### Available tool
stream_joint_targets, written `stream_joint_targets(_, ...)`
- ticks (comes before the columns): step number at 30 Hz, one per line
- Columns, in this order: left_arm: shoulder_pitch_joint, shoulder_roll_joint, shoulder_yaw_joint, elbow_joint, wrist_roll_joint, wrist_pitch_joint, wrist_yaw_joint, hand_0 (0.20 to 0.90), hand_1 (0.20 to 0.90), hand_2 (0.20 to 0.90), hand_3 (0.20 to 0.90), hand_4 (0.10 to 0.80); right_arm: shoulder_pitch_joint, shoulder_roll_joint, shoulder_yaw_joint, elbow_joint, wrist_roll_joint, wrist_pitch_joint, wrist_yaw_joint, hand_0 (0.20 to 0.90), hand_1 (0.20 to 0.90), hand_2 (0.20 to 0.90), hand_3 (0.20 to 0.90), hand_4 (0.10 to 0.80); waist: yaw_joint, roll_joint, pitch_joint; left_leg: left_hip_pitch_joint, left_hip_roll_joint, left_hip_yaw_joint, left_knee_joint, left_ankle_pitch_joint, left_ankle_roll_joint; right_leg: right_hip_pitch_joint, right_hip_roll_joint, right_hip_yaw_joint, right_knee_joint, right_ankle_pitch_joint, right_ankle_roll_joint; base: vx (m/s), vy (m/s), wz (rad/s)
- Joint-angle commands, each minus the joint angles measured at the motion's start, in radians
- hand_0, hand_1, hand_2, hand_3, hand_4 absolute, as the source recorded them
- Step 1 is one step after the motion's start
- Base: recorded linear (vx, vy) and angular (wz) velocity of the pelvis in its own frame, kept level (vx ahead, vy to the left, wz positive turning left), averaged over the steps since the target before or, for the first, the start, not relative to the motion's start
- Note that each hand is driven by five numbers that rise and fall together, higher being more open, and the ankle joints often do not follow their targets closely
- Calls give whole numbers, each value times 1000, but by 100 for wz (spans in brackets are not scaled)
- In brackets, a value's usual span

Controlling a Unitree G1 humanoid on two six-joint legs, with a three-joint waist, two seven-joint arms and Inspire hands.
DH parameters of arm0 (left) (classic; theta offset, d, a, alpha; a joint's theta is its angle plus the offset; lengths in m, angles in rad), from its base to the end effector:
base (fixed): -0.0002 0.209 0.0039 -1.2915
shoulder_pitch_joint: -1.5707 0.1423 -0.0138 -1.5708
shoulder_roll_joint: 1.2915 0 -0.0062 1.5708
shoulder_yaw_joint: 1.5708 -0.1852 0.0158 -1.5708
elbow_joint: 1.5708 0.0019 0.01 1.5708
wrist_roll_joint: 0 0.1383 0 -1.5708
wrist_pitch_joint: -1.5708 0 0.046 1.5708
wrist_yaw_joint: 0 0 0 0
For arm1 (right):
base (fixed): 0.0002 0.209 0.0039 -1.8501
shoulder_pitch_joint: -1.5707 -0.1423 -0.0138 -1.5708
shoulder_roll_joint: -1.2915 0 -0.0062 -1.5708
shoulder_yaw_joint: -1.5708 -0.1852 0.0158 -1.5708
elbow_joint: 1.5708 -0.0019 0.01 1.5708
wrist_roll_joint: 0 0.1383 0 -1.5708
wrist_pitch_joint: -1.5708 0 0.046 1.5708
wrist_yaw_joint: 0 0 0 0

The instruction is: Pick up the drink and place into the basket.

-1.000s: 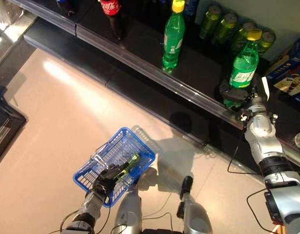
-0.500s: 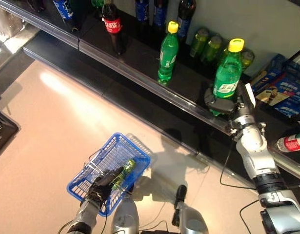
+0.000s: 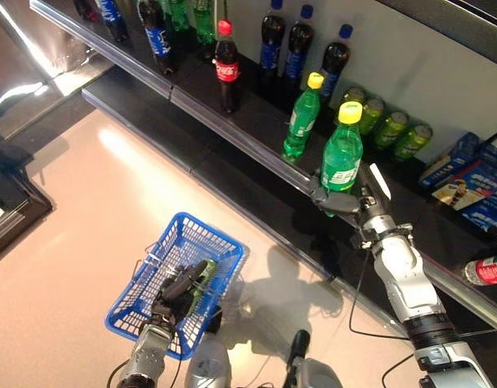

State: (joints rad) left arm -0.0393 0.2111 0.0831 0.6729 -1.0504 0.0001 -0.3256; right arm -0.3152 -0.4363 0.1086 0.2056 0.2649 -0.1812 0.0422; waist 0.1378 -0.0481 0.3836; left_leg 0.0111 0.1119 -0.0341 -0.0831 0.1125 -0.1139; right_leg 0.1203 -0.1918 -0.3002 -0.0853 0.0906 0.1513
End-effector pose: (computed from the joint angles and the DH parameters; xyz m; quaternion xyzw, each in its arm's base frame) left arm 0.1695 0.2237 -0.0557 -0.4315 0.1615 0.0715 0.8846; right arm 0.2623 -0.2058 0.0959 -0.0950 -0.1275 0.0739 0.9845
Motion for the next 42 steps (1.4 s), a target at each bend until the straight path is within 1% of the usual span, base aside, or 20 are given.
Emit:
stream_joint_targets(1,-40,35,-91,-205,-89,-94,-175,300,300,300,200,100,-41,-5,39,-130,32,-153,7,300,300,300,200,100,25,1,-314,40,12,42,-4,-73,32,30,-38,-25,-2,-33,1,9,-34,8)
stream_joint_targets(4,-43,44,-109,-280,-102,-84,-178,300,300,300,200,100,-47,-3,57,-144,40,-151,13,300,300,300,200,100,33,-5,-315,40,11,34,-4,-73,34,37,-37,-29,-2,-38,2,16,-30,12)
stream_joint_targets(7,-48,51,-135,-387,-121,-66,-170,300,300,300,200,100,-46,0,83,-161,46,-153,15,300,300,300,200,100,43,-10,-315,38,10,28,-4,-72,36,43,-37,-34,-2,-41,3,9,-19,17)
stream_joint_targets(8,-48,51,-135,-387,-121,-66,-170,300,300,300,200,100,-46,0,83,-161,46,-153,15,300,300,300,200,100,43,-10,-315,38,10,28,-4,-72,36,43,-37,-34,-2,-41,3,7,-17,12)
stream_joint_targets(9,-51,59,-156,-456,-121,-53,-176,300,300,300,200,100,-48,2,108,-174,49,-152,14,300,300,300,200,100,50,-12,-315,37,10,26,-4,-71,36,47,-38,-38,-2,-42,4,6,-12,5)
stream_joint_targets(12,-67,77,-189,-531,-120,-40,-180,300,300,300,200,100,-64,5,138,-186,54,-145,10,300,300,300,200,100,58,-14,-316,34,8,20,-4,-69,38,52,-37,-42,-2,-44,5,15,-12,17)
stream_joint_targets(13,-87,90,-209,-576,-130,-27,-167,300,300,300,200,100,-81,11,158,-183,56,-141,10,300,300,300,200,100,61,-16,-317,34,8,21,-4,-68,37,56,-38,-46,-2,-45,6,16,-5,20)
stream_joint_targets(15,-89,91,-211,-580,-131,-27,-164,300,300,300,200,100,-83,11,160,-182,56,-142,9,300,300,300,200,100,61,-16,-317,35,8,21,-4,-68,37,56,-38,-47,-2,-46,6,15,-2,15)
stream_joint_targets(18,-120,117,-253,-658,-119,-13,-167,300,300,300,200,100,-115,17,204,-176,56,-131,-2,300,300,300,200,100,73,-18,-321,33,8,20,-4,-66,38,66,-40,-61,-2,-48,9,16,1,6)
stream_joint_targets(25,-143,148,-292,-758,-99,14,-162,300,300,300,200,100,-150,22,240,-175,64,-123,6,300,300,300,200,100,85,-22,-326,32,7,17,-4,-66,37,75,-41,-67,-2,-52,13,6,-2,3)
stream_joint_targets(34,-170,159,-334,-882,-125,57,-195,300,300,300,200,100,-183,37,287,-161,60,-112,-2,300,300,300,200,100,103,-28,-329,27,5,6,-4,-62,35,83,-43,-79,-2,-55,16,7,0,6)
stream_joint_targets(42,-185,174,-358,-954,-109,65,-222,300,300,300,200,100,-182,37,331,-167,53,-90,23,300,300,300,200,100,108,-29,-332,22,2,1,-4,-58,33,84,-43,-84,-2,-55,18,0,0,0)
